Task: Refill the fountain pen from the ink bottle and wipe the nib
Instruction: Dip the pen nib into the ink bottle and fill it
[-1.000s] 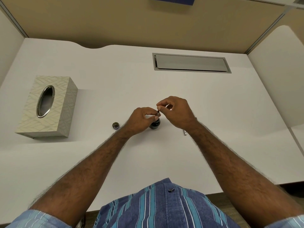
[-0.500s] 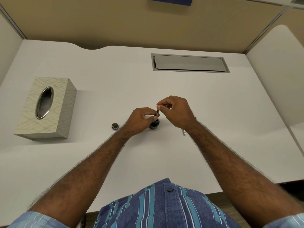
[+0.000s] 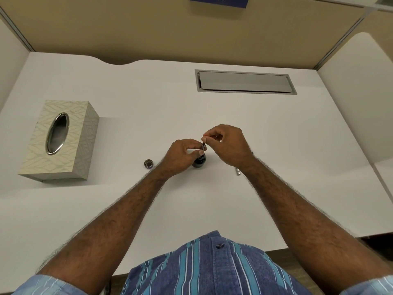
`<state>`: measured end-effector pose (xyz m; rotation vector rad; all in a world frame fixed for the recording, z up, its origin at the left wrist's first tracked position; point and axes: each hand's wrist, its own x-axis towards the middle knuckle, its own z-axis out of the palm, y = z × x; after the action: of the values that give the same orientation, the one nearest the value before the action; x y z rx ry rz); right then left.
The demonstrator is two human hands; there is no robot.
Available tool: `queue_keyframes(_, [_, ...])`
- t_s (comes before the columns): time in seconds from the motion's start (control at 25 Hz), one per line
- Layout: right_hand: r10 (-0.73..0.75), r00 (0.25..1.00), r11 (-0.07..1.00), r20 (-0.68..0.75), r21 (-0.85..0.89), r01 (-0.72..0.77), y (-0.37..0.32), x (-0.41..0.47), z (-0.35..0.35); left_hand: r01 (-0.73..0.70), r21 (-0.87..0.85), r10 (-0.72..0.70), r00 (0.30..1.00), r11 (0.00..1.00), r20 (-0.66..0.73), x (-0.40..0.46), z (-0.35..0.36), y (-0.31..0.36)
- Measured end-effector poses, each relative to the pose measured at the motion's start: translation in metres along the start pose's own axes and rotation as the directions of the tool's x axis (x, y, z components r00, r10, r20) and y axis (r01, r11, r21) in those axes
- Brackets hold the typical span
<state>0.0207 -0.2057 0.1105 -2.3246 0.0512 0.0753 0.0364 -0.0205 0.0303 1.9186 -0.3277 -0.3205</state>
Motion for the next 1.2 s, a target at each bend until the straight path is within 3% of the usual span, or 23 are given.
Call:
queue_keyframes(0.56, [0.021, 0.999, 1.000, -0.044, 0.024, -0.020, 0.0002, -0.0011, 0.0033, 0.000, 0.004, 0.000, 1.000, 1.000, -0.010, -0.0005, 0.0006, 0.0005])
queue_keyframes(0.76, [-0.021, 1.000, 0.999, 0.004, 0.034, 0.021, 0.0034, -0.0021, 0.0021, -0.004, 0.009, 0.004, 1.000, 1.000, -0.006, -0.0004, 0.0008, -0.0008])
queue_keyframes(1.0, [-0.002, 0.998, 1.000, -0.058, 0.028, 0.004, 0.0017, -0.0014, 0.0025, -0.003, -0.007, 0.003, 1.000, 1.000, -0.010, 0.0007, 0.0014, -0.0008])
queue_keyframes(1.2, [-0.029, 1.000, 0.999, -0.011, 0.037, 0.029, 0.0026, -0.0025, 0.0017, -0.014, 0.019, 0.014, 1.000, 1.000, -0.012, 0.0022, 0.0008, -0.0019])
